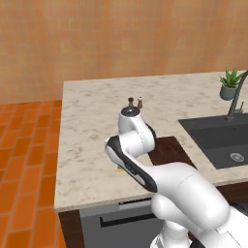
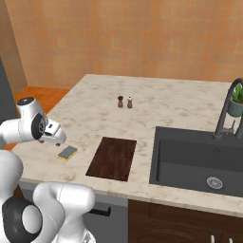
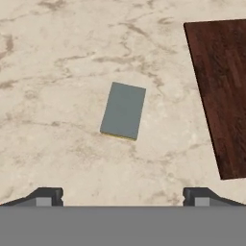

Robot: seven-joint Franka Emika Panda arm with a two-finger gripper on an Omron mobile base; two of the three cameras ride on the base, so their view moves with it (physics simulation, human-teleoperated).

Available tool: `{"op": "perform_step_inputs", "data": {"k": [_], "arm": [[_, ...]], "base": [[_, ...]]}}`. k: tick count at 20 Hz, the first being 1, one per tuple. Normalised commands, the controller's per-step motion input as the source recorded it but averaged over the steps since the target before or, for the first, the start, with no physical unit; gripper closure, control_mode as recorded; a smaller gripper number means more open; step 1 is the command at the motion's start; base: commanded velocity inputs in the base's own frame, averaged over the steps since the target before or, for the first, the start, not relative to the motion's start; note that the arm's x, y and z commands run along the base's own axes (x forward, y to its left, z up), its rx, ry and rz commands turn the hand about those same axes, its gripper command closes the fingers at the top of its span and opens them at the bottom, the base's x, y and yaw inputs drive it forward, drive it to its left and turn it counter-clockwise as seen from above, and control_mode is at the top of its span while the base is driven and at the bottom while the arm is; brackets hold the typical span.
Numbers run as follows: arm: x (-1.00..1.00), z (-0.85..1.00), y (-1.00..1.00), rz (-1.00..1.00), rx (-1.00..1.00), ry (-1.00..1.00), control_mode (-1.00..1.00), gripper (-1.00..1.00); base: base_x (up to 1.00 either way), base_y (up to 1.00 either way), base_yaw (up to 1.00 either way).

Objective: Pick up the sponge from the counter and clean the cutting board by briefly scrubbing or pressing down on the cutting board. Once finished, release the sponge.

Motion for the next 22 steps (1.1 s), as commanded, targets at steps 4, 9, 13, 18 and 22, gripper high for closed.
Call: {"op": "perform_step_inputs", "data": {"k": [4, 9, 13, 18, 22], "arm": [[0.2, -0.28, 0.0, 0.0, 0.02, 0.05, -1.0, -1.0], [0.16, -0.19, -0.03, 0.0, 0.04, 0.02, -1.0, -1.0], [0.06, -0.33, -0.21, 0.0, 0.03, 0.0, -1.0, -1.0], [0.06, -0.29, -0.21, 0.0, 0.07, 0.0, -1.0, -1.0], [0.12, -0.17, -0.13, 0.0, 0.1, 0.0, -1.0, -1.0]], "base": [[0.0, 0.0, 0.0], [0.0, 0.0, 0.0], [0.0, 0.0, 0.0], [0.0, 0.0, 0.0], [0.0, 0.0, 0.0]]}}
